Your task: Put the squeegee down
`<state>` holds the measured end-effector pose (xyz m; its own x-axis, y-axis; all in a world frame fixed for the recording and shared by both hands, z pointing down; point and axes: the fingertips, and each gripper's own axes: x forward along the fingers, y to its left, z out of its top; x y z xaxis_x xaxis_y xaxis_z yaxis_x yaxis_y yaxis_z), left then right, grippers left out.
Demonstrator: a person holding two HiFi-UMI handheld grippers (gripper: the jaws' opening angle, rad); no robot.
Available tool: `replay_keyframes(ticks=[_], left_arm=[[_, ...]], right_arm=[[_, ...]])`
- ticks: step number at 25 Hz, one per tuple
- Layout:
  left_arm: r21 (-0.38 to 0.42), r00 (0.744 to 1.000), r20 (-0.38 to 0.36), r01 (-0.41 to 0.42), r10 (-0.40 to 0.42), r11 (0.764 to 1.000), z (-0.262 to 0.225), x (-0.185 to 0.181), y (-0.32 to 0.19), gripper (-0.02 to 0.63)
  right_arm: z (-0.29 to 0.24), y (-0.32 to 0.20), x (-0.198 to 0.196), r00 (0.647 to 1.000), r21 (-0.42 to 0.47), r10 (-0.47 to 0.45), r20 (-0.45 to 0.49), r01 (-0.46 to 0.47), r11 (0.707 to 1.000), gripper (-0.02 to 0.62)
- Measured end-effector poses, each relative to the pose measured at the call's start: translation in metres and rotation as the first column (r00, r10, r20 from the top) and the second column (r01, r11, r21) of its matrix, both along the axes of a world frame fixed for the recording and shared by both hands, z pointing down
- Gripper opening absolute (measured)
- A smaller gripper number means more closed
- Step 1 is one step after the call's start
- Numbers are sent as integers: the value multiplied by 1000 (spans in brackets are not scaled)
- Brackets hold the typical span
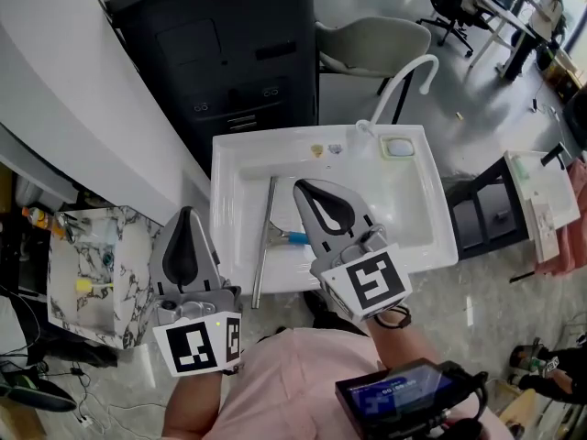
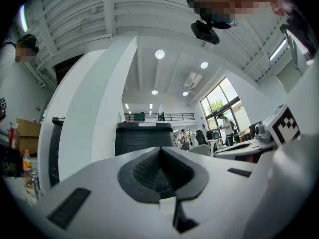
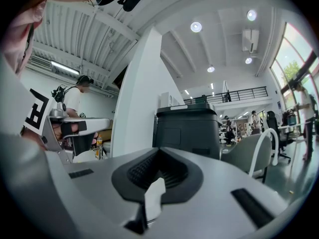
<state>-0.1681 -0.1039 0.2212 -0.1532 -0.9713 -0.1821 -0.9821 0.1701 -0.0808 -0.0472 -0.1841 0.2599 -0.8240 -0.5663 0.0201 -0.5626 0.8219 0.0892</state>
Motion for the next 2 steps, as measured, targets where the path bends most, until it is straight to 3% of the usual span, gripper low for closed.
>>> replay_keyframes(ticks=[2], left_arm=[[-1,1000,0,1,-1,1000,1,0,1,9]], right_arm=[[0,0,0,1000,1,-1,0,1,1000,-2]])
